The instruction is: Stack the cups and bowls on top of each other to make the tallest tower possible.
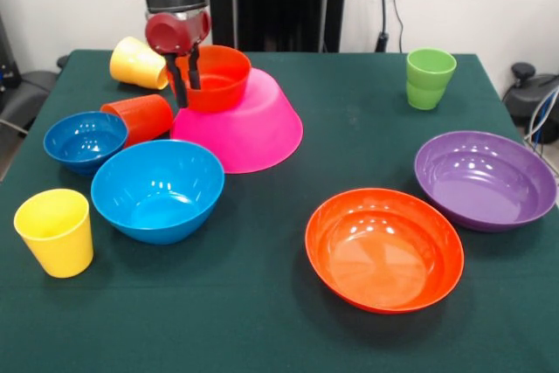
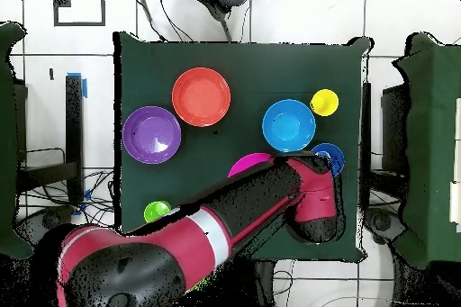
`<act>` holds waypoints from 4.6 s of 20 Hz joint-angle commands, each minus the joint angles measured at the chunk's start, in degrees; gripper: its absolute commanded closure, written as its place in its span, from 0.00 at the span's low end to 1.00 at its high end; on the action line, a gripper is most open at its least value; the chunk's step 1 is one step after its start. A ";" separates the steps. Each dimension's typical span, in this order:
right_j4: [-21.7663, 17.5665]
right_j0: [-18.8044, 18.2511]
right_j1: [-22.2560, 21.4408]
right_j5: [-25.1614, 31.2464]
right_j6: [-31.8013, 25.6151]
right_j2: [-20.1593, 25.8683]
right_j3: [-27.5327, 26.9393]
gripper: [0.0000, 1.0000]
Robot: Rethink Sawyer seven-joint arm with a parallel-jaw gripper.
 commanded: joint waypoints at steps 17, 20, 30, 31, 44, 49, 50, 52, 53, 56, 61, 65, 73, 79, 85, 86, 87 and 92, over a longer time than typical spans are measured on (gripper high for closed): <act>-14.64 4.84 4.55 -3.13 17.98 8.80 0.43 0.00; -13.91 3.88 2.88 -3.39 13.80 9.49 1.35 0.00; -11.62 1.38 -6.00 -7.73 9.15 11.85 4.15 0.00; -11.60 1.75 -7.03 -8.23 9.82 11.82 4.60 0.00; -9.27 7.00 -9.49 -3.64 14.31 12.16 8.66 0.00; -12.48 8.51 -5.45 -1.67 15.43 11.01 7.81 0.00; -12.98 8.51 -5.11 -1.80 15.12 10.86 7.75 0.00; -14.30 8.57 -4.45 -2.41 14.61 10.34 7.74 0.00; -15.05 8.79 -3.94 -2.61 14.74 10.00 7.68 0.00; -16.68 10.02 -1.30 -1.51 16.39 9.00 7.32 0.00; -16.51 10.11 -0.82 -0.96 14.52 8.74 7.72 0.00; -14.93 9.98 -1.72 -0.11 10.99 8.92 7.86 0.00; -12.49 8.52 -3.90 1.33 3.37 9.67 8.22 0.00; -12.25 7.49 -5.05 1.23 0.37 10.32 8.85 0.00; -12.36 6.74 -5.50 1.76 -1.02 10.96 8.83 0.00; -12.42 6.56 -5.67 1.77 -1.59 11.03 8.86 0.00; -12.48 6.38 -5.83 1.77 -2.15 11.10 8.90 0.00; -12.65 5.54 -6.96 1.47 -4.57 11.48 9.24 0.00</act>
